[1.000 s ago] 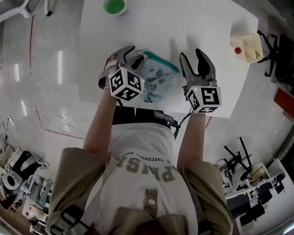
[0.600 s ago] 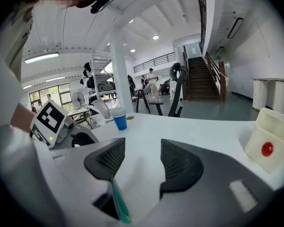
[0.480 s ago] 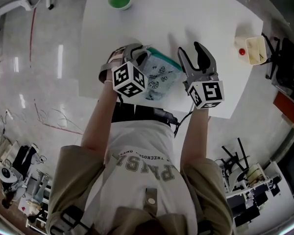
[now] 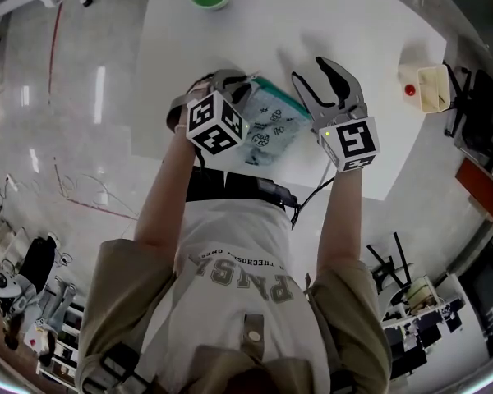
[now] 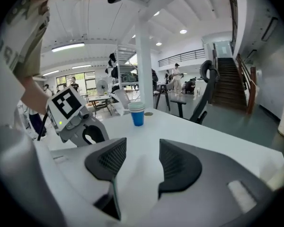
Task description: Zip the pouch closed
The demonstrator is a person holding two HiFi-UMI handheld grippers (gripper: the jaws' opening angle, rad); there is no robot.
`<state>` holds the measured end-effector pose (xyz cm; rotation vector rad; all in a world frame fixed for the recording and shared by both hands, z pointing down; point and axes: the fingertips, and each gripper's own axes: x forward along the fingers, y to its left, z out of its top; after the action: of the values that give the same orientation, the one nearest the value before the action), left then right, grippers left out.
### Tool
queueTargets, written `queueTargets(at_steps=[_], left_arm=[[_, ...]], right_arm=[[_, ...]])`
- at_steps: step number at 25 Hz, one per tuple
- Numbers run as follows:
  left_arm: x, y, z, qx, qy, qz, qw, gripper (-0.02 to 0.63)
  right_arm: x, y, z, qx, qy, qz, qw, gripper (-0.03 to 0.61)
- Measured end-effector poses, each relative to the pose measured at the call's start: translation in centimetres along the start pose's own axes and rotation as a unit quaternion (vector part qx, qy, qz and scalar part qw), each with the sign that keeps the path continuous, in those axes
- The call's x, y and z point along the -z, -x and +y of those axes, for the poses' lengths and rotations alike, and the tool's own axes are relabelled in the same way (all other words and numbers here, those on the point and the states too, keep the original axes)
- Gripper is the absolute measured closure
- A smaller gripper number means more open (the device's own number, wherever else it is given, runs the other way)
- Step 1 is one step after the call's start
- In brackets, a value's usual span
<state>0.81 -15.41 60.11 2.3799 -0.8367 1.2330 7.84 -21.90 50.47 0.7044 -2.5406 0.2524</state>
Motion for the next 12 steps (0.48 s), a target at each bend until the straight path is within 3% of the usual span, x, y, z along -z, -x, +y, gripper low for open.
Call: queueTargets(at_steps=[2, 7, 12], left_arm=[[-0.1, 0.0, 0.1, -0.004, -0.001, 0.0, 1.0, 0.581], [-0.1, -0.1, 0.2, -0.004, 0.002, 0.0, 1.0, 0.584], [0.0, -0.1, 0.3, 0.001, 0.013, 0.0, 0.9999, 0.586]], right_arm=[[0.4, -0.9, 0.7, -0.027, 0.023, 0.019, 0.999, 0.365], [1.4, -3.1, 2.7, -0.094, 0.078, 0.06, 0.991, 0.372], [2.5, -5.0, 4.0, -0.144, 0.15, 0.104, 0.973, 0.385]])
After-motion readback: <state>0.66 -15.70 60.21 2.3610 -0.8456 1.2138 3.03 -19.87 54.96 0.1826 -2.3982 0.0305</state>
